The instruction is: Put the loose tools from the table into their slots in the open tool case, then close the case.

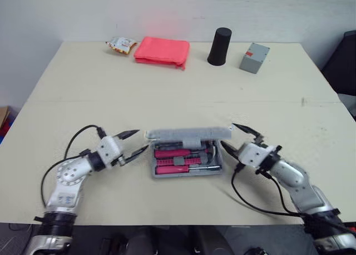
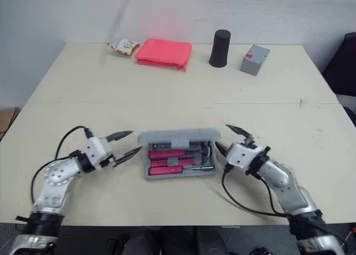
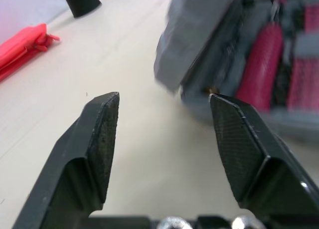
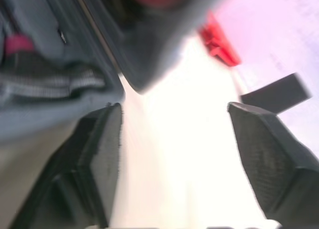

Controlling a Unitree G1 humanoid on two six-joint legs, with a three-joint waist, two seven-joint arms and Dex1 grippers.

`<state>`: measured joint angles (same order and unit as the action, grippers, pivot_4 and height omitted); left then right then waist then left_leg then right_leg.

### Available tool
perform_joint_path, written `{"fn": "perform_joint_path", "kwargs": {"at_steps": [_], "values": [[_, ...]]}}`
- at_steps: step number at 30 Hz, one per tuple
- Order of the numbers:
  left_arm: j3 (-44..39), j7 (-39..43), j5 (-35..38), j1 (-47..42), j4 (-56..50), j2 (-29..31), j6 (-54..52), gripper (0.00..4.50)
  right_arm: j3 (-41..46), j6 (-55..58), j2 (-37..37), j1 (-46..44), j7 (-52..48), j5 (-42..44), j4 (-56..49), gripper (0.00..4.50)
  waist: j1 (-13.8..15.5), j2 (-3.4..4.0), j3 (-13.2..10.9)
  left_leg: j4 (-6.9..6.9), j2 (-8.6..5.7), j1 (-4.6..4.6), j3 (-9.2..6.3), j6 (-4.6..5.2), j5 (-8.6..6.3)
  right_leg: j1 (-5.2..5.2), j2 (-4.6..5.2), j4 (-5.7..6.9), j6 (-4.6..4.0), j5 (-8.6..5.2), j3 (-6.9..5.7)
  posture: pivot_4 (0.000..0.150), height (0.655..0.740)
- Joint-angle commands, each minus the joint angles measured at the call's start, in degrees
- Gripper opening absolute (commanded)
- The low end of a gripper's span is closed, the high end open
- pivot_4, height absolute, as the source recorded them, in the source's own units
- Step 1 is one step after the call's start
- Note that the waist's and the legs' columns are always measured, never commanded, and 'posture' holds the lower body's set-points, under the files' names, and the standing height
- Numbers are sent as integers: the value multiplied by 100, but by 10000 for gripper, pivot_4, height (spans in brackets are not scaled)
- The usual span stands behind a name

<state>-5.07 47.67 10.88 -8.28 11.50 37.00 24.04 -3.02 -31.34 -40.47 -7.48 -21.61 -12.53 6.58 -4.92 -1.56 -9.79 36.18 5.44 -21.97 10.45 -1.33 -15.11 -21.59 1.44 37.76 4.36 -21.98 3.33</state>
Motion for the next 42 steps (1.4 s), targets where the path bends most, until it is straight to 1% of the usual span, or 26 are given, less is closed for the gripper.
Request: {"fn": "perform_joint_path", "kwargs": {"at_steps": [1, 3, 4, 5, 6, 8, 9, 11, 12, 13, 14, 16, 17, 19, 20, 22, 24, 26, 30, 32, 34, 37, 39, 41, 42], "values": [[-587, 211, 234, 431, 552, 445, -48, 26575, 564, -276, -464, 876, -29, 41, 5, 32898, 3, -1, 0, -4, -1, 3, 0, 0, 0, 1, 1, -2, -2, -1, 0, 1500, 7400], [-799, 350, 503, 440, 685, 619, -385, 26575, 888, -217, -689, 1573, -249, 384, -9, 32898, 24, -10, -4, -10, 0, 4, 0, 0, -1, 2, 2, -7, -5, -4, -1, 1500, 7400], [-836, 422, 605, 406, 681, 650, -492, 26575, 1006, -239, -730, 1762, -285, 494, -70, 32898, 37, -17, -6, -10, -2, 4, -6, 0, -1, 7, 5, -6, -6, -5, -6, 1500, 7400], [-821, 542, 771, 279, 618, 635, -701, 26575, 1121, 0, -720, 1928, -428, 830, -298, 32898, 45, -28, -7, -8, -3, 8, -11, 1, -1, 14, 6, -6, -6, -5, -10, 1500, 7400], [-779, 624, 890, 130, 547, 605, -905, 24035, 1195, 173, -701, 1996, -519, 1081, -538, 33218, 52, -38, -4, -11, -7, 8, -16, 4, -2, 17, 9, -6, -5, -3, -12, 1500, 7400], [-676, 650, 1078, -277, 417, 456, -1362, 18725, 1201, 869, -623, 2117, -881, 1832, -1101, 27888, 63, -47, -7, -10, -12, 14, -24, 9, -2, 31, 15, -6, -5, 9, -20, 1500, 7400], [-573, 649, 1070, -488, 384, 387, -1592, 13850, 1160, 1002, -625, 2113, -1004, 1947, -1312, 23825, 63, -47, -7, -10, -12, 13, -26, 9, -1, 32, 16, -6, -5, 17, -23, 1500, 7400], [-306, 594, 922, -958, 409, 196, -1941, 4026, 1004, 1672, -618, 2128, -1326, 2379, -1794, 13997, 62, -47, -7, -9, -13, 13, -27, 14, 3, 33, 14, -2, -4, 21, -24, 1500, 7400], [-146, 619, 822, -1188, 464, 94, -2010, 0, 888, 2079, -663, 2174, -1567, 2694, -2070, 9196, 69, -47, -7, -10, -12, 14, -27, 14, 4, 33, 11, -2, -4, 21, -24, 1500, 7400], [-55, 644, 757, -1327, 502, 26, -2048, 0, 832, 2400, -685, 2212, -1744, 2919, -2269, 3964, 77, -48, -7, -9, -11, 13, -28, 12, 4, 32, 8, -2, -4, 21, -24, 1500, 7400], [111, 643, 612, -1564, 643, -82, -2073, 0, 699, 2702, -795, 2280, -1996, 3026, -2476, 732, 74, -48, -7, -8, -6, 10, -30, 9, 5, 27, 1, -2, -5, 20, -23, 1500, 7400], [317, 680, 396, -1878, 887, -228, -1910, 0, 538, 3130, -938, 2365, -2314, 3087, -2740, 732, 86, -47, -7, -3, -1, 8, -27, 4, 8, 24, -4, -3, -5, 17, -21, 1500, 7400], [464, 587, 119, -2112, 1163, -282, -1676, 0, 419, 3456, -1024, 2399, -2461, 3183, -2897, 732, 92, -47, -7, -2, 0, 5, -26, 3, 8, 19, -7, -4, -5, 16, -19, 1500, 7400], [803, 560, -303, -2831, 2044, -523, -1470, 0, 10, 4064, -1010, 2238, -2641, 3261, -3124, 732, 127, -57, -12, 6, 2, -6, -24, 3, 8, 9, -9, -5, -5, 16, -18, 1500, 7400], [913, 612, -401, -3121, 2427, -661, -1416, 0, -150, 4251, -953, 2106, -2657, 3207, -3150, 732, 133, -63, -16, 18, 3, -7, -24, 3, 9, 8, -12, -1, -5, 16, -19, 1500, 7400], [1109, 849, -549, -3479, 2968, -887, -1227, 0, -387, 4305, -734, 1719, -2581, 2970, -2998, 732, 145, -74, -10, 36, 6, -12, -24, 6, 8, 8, -15, 5, -3, 19, -16, 1500, 7400], [1285, 1216, -657, -3685, 3345, -1031, -1045, 0, -567, 4258, -554, 1324, -2518, 2674, -2710, 732, 145, -77, -9, 43, 5, -13, -21, 7, 6, 7, -15, 6, -4, 21, -16, 1500, 7400], [1402, 1449, -746, -3788, 3571, -1088, -996, 0, -646, 4310, -458, 1056, -2561, 2560, -2492, 732, 141, -77, -9, 40, 5, -14, -12, 6, 4, 2, -14, 7, -4, 20, -12, 1500, 7400], [1431, 1478, -891, -3743, 3772, -1039, -775, 0, -687, 4170, -226, 379, -2513, 2295, -1889, 732, 136, -79, -10, 49, 25, -17, -11, 0, 2, -4, -32, 9, -7, 20, -10, 1500, 7400], [1317, 1439, -806, -3622, 3664, -1001, -857, 0, -725, 4043, -131, 42, -2542, 2170, -1589, 732, 144, -79, -10, 69, 30, -16, -11, -1, 1, -1, -35, 22, -12, 23, -8, 1500, 7400], [1081, 1426, -493, -3417, 3218, -993, -1229, 0, -700, 3884, 12, -358, -2434, 2016, -1186, 732, 138, -79, -10, 78, 31, -16, -13, 1, 0, 2, -34, 26, -13, 24, -9, 1500, 7400], [921, 1492, -180, -2869, 2088, -857, -1890, 0, -674, 3564, 253, -971, -2247, 1766, -447, 732, 130, -74, -14, 79, 31, -20, -12, 4, -2, 0, -31, 30, -14, 24, -10, 1500, 7400], [844, 1411, -25, -2425, 1254, -789, -2307, 0, -728, 3272, 390, -1389, -1995, 1436, 172, 732, 129, -68, -18, 77, 35, -22, -12, 2, -3, -4, -32, 28, -14, 24, -10, 1500, 7400], [620, 987, 314, -2060, 532, -921, -3227, 0, -778, 3177, 481, -1735, -1668, 1075, 721, 732, 129, -63, -21, 78, 35, -22, -11, 2, -2, -6, -31, 29, -14, 24, -10, 1500, 7400], [528, 809, 411, -1930, 308, -997, -3443, 0, -776, 3166, 508, -1811, -1634, 1008, 859, 732, 143, -62, -21, 80, 35, -22, -11, 2, -2, -6, -29, 31, -14, 24, -9, 1500, 7400]]}}
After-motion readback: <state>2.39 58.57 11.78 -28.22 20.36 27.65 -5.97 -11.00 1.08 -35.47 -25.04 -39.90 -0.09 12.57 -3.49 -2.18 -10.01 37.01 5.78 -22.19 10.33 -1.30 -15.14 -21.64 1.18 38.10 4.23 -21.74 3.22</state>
